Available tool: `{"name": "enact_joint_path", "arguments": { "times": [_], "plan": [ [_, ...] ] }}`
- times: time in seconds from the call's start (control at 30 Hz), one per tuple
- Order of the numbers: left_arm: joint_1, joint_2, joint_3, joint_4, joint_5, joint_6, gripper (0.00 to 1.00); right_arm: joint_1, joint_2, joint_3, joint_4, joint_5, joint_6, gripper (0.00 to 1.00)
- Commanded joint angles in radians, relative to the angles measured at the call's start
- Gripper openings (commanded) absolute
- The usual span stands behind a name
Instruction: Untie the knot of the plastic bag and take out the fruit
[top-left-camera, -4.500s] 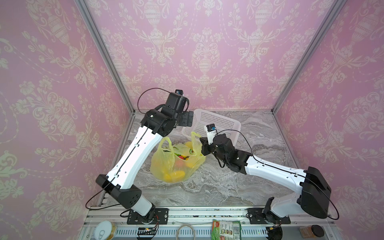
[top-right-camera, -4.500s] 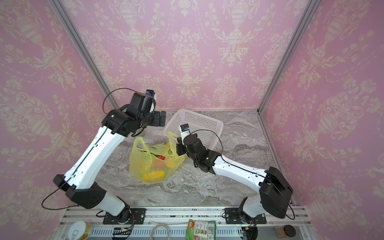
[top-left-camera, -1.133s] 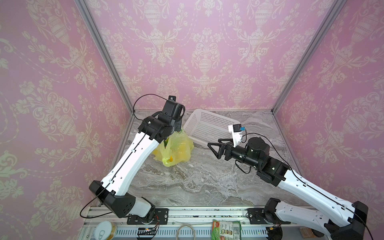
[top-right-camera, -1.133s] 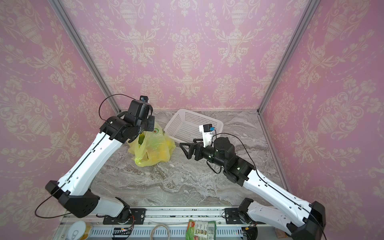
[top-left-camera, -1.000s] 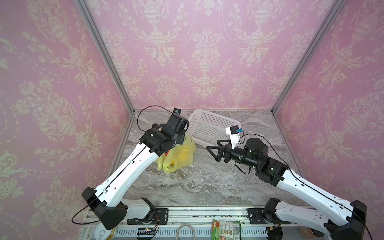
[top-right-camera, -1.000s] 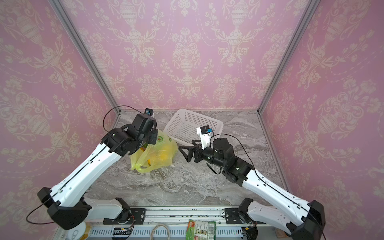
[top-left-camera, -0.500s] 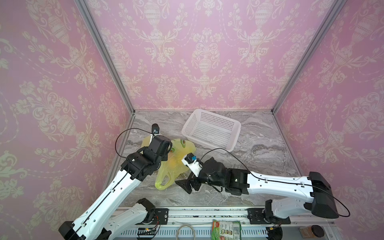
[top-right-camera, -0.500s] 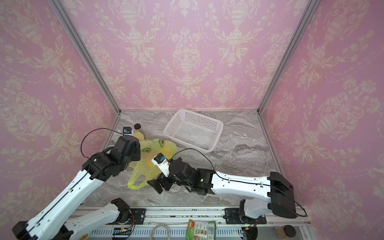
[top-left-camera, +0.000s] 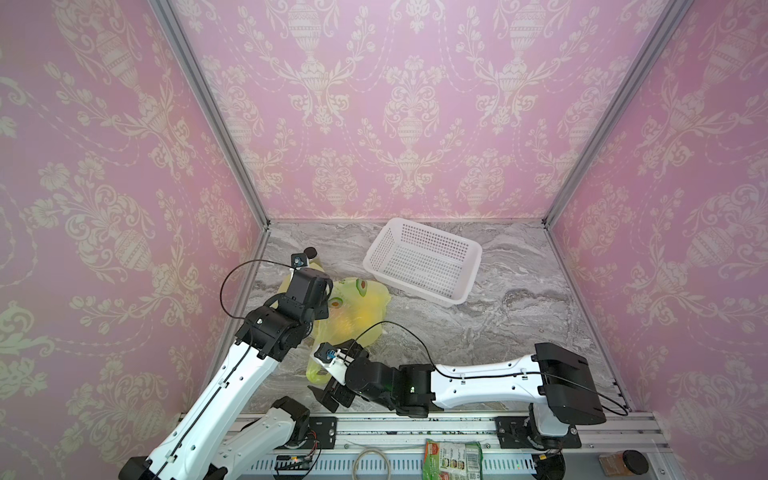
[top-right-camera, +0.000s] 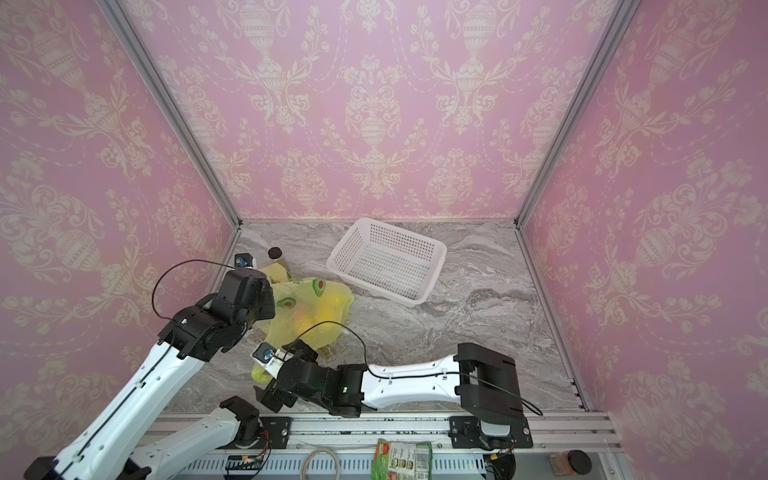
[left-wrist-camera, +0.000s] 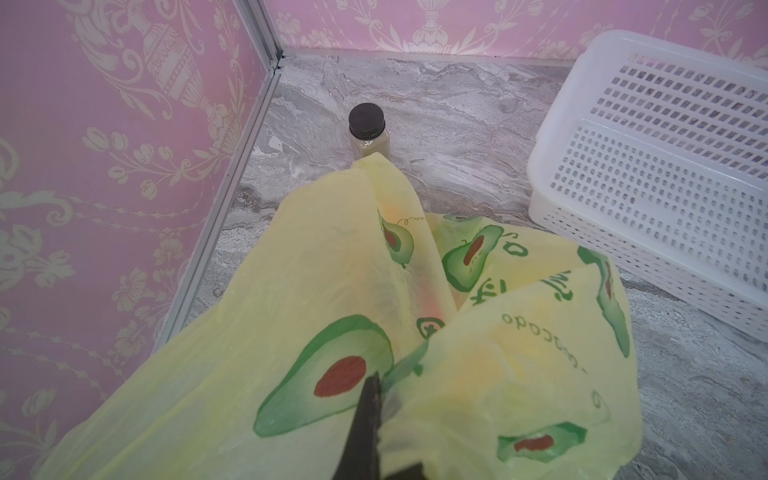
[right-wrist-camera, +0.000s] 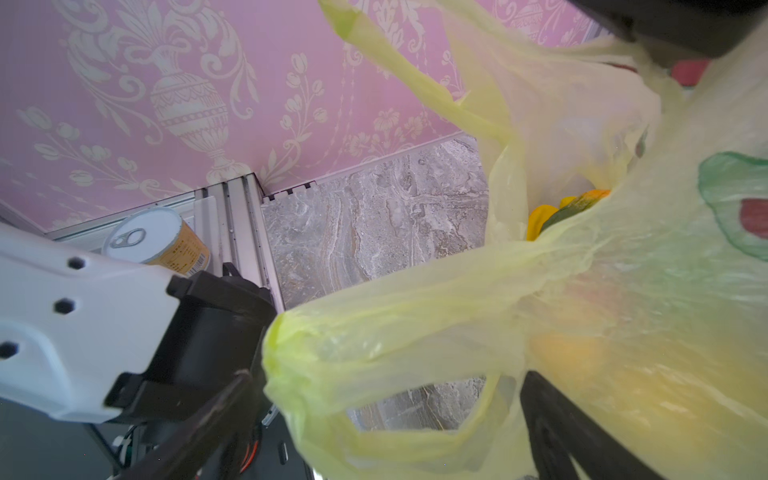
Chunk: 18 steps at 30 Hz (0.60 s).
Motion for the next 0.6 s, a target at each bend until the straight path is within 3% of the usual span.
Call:
{"name": "enact_joint_path", "arguments": {
  "times": [0.0,0.03,0.07,0.13,0.2,0.57],
  "plan": [
    [0.014,-0.007,-0.008,0.015,0.03,0.007,0.0,0.0,0.034,0.039,0.039,0.156,0.002,1.0],
    [0.016,-0.008,-0.009,0.016,0.032,0.006,0.0,0.0,0.039,0.039,0.043,0.187,0.006,0.94],
    [0.019,-0.009,-0.01,0.018,0.031,0.007,0.0,-0.005,0.039,0.031,0.049,0.224,0.014,0.79],
    [0.026,-0.011,-0.013,0.018,0.027,0.004,0.0,-0.013,0.012,-0.009,0.077,0.279,0.03,0.32],
    [0.035,-0.014,-0.017,0.019,0.027,0.0,0.0,-0.036,-0.045,-0.091,0.131,0.329,0.046,0.0],
    [0.04,-0.095,-0.073,0.057,0.079,-0.021,0.0,-0.225,-0.411,-0.476,0.238,0.443,0.055,0.0]
  ]
}}
